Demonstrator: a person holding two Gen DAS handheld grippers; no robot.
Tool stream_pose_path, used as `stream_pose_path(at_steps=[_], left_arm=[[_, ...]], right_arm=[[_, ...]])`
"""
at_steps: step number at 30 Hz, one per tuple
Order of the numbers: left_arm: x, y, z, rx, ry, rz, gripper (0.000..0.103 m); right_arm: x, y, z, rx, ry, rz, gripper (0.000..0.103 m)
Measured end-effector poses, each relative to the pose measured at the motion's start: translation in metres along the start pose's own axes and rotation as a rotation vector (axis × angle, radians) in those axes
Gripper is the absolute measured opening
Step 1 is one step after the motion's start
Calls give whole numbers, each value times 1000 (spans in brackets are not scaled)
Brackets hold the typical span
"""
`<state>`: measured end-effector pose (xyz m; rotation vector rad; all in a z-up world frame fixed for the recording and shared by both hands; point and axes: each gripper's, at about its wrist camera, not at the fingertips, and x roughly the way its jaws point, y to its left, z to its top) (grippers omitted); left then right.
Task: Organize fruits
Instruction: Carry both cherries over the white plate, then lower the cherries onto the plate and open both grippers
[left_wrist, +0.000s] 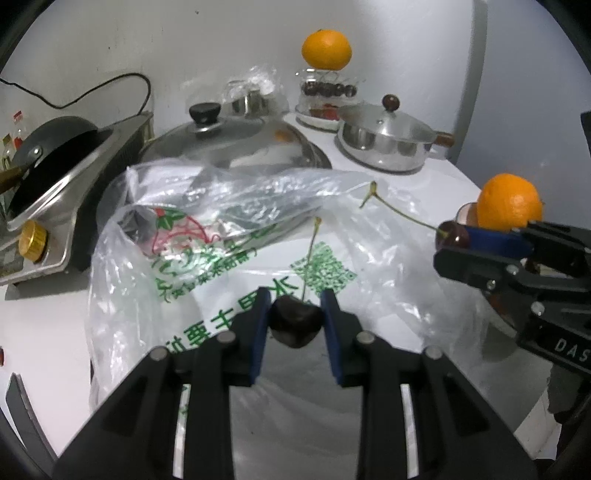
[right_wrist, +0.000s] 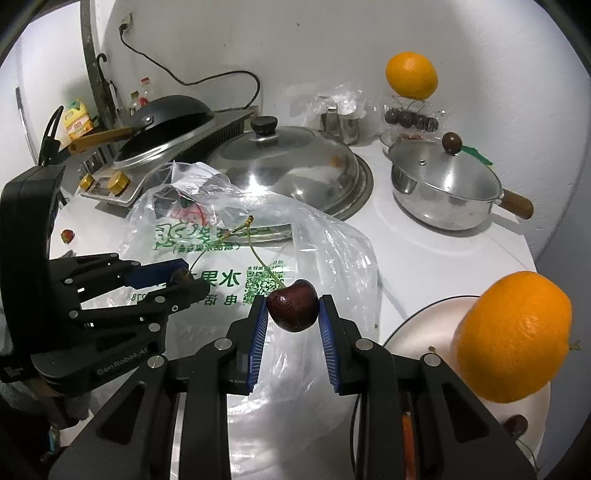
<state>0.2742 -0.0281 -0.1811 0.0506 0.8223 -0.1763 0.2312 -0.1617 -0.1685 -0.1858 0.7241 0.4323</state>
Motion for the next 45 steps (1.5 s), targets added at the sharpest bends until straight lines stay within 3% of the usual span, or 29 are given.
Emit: stream_pose_path(at_steps=[26, 45], left_arm=[[-48, -56, 3, 62, -80, -52, 29], [-50, -109, 3, 108, -75, -104, 29]], right_arm=[[-66, -27, -33, 44, -61, -63, 30], [-97, -64, -62, 92, -68, -102, 30]])
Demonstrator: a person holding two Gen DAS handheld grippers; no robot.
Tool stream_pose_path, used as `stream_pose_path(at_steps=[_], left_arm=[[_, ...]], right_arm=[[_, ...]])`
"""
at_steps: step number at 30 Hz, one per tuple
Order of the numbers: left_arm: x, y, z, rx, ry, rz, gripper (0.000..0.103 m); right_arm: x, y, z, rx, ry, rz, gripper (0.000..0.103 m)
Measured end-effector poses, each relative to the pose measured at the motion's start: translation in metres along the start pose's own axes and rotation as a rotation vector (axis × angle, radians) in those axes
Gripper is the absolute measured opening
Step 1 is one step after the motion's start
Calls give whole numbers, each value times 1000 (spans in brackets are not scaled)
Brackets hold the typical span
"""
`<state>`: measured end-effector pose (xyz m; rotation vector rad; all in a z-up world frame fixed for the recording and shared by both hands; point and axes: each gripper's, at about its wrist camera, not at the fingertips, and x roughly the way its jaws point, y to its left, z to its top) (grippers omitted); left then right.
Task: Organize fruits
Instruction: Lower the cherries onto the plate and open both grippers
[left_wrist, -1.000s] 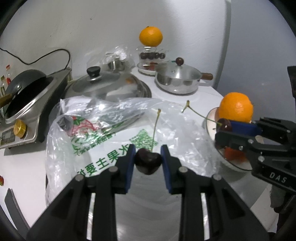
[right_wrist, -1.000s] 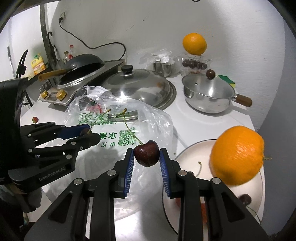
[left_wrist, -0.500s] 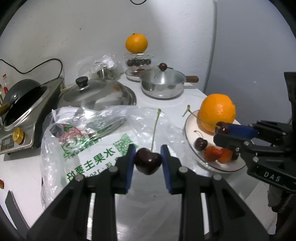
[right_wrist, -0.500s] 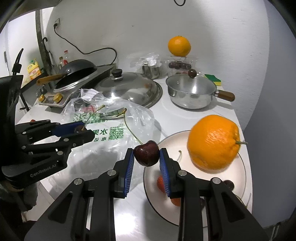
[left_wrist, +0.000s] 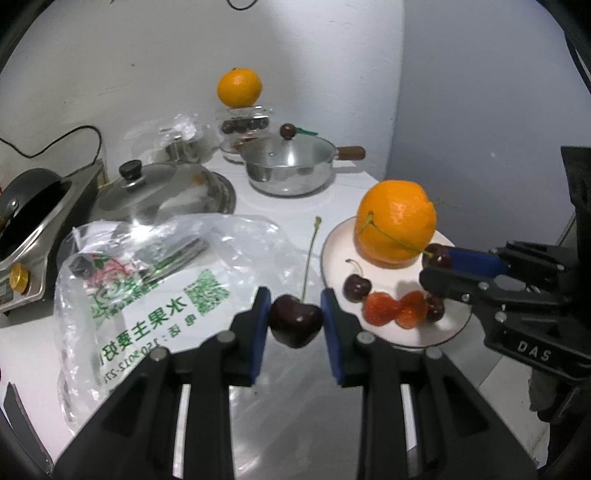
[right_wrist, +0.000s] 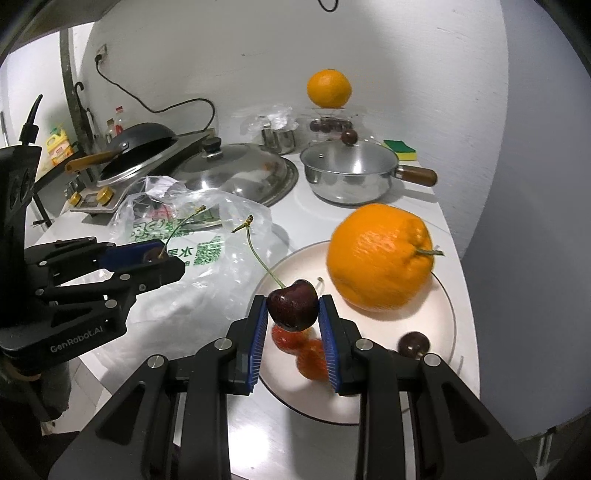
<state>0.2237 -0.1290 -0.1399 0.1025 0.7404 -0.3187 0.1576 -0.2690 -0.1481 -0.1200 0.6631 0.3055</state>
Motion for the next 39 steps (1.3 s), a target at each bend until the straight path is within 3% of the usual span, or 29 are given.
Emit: stream_pose_path(at_steps=[18, 39], left_arm=[[24, -46, 4, 39, 45, -50, 29], [40, -83, -12, 61, 105, -90, 29]], right_arm=[[-8, -46, -21, 58, 19, -24, 30], [-9, -70, -51, 91, 55, -25, 30]])
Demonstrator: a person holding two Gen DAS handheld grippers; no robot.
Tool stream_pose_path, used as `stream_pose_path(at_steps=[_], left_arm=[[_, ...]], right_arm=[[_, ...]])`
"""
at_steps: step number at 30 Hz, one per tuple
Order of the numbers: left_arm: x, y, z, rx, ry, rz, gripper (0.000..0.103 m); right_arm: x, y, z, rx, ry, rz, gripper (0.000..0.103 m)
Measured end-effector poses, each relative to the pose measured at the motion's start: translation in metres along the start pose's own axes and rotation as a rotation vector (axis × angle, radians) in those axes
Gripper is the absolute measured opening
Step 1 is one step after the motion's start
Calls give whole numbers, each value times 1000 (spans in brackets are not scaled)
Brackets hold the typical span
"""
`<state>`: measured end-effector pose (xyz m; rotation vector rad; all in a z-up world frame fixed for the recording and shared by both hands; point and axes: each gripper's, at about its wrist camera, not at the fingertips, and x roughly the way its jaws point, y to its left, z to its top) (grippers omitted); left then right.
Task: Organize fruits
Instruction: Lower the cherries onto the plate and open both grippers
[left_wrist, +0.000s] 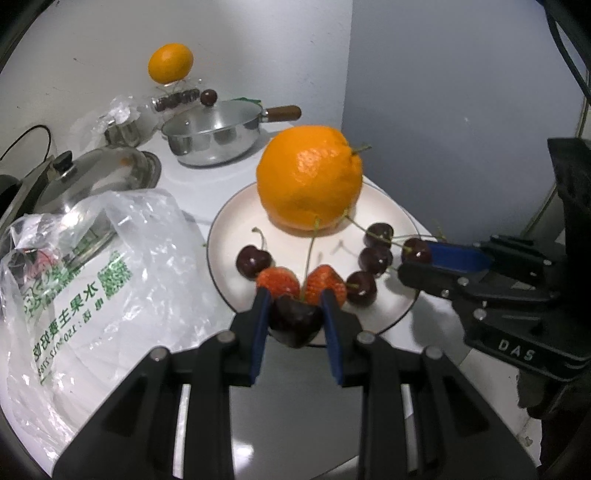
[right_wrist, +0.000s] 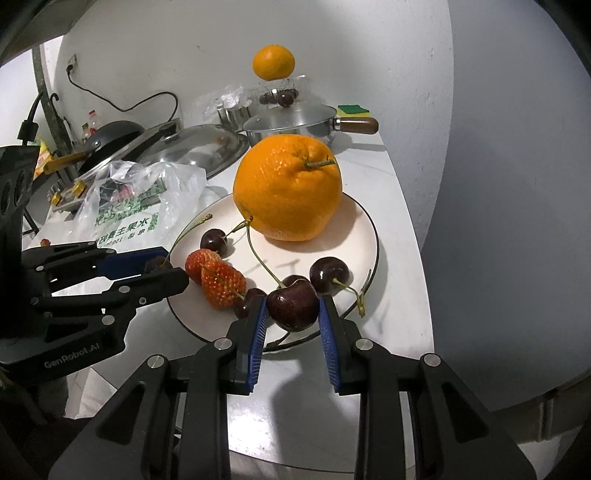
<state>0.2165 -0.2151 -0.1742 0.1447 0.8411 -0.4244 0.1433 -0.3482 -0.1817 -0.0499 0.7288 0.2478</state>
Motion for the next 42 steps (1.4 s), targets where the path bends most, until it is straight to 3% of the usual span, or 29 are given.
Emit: stream_pose_path(at_steps=[24, 30, 34, 42], left_arm=[[11, -4, 0, -15, 45, -27, 31], [8, -5, -1, -14, 36, -16, 36], [4, -3, -2, -22, 29, -7, 51], [-4, -1, -3, -23, 16, -3, 52]], right_arm=[[8, 6, -1, -21, 14, 29, 30], [8, 8, -3, -22, 14, 21, 39], [7, 9, -3, -19, 13, 17, 39], [2, 12, -3, -21, 4, 5, 39]])
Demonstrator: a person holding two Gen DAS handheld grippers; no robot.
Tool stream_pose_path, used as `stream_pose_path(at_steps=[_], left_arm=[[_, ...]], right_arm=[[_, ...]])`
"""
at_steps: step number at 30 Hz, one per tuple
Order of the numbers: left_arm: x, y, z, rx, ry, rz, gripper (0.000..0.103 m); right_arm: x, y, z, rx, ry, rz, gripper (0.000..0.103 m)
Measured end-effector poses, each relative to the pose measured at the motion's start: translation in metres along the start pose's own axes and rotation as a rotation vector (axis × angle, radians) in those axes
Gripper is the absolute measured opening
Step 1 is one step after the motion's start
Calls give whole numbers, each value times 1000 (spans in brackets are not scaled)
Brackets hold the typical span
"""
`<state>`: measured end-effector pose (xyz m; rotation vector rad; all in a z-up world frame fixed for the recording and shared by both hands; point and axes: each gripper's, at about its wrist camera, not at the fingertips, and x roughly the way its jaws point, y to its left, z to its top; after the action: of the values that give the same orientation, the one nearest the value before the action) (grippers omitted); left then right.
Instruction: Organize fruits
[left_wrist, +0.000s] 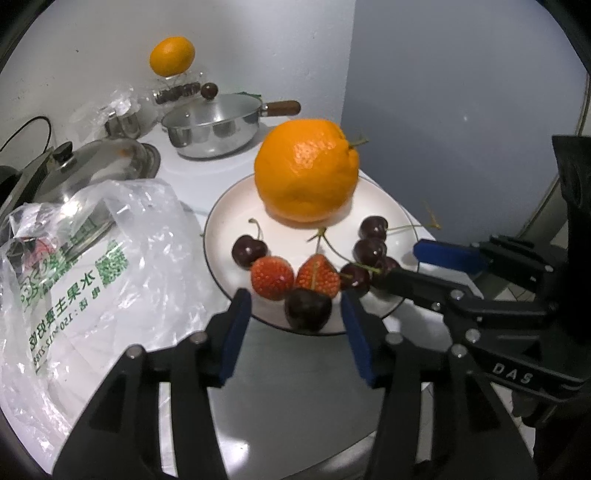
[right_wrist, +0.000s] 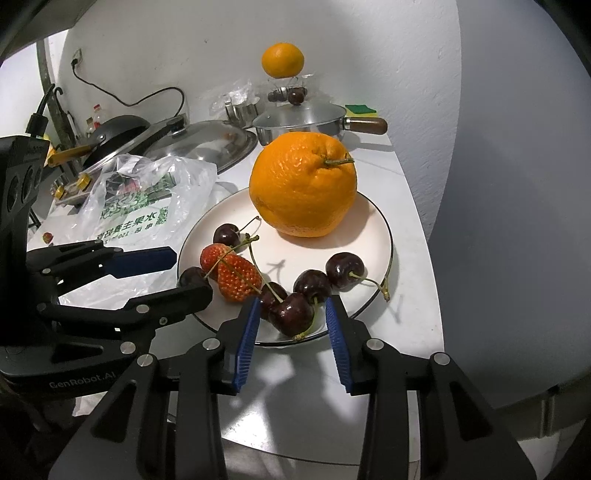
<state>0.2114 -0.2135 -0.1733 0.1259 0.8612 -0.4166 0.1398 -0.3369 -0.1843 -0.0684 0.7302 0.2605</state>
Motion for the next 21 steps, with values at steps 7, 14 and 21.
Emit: stream_pose_path(at_steps=[7, 14, 21], left_arm=[[-10, 8, -4, -19, -16, 14, 52], [-22, 23, -10, -55, -28, 32, 55], [-44, 35, -16, -79, -72, 61, 76]], right_arm=[[-7, 4, 0, -5, -9, -13, 41], [-14, 12, 1, -14, -20, -22, 49], [-24, 27, 2, -26, -35, -34, 49]])
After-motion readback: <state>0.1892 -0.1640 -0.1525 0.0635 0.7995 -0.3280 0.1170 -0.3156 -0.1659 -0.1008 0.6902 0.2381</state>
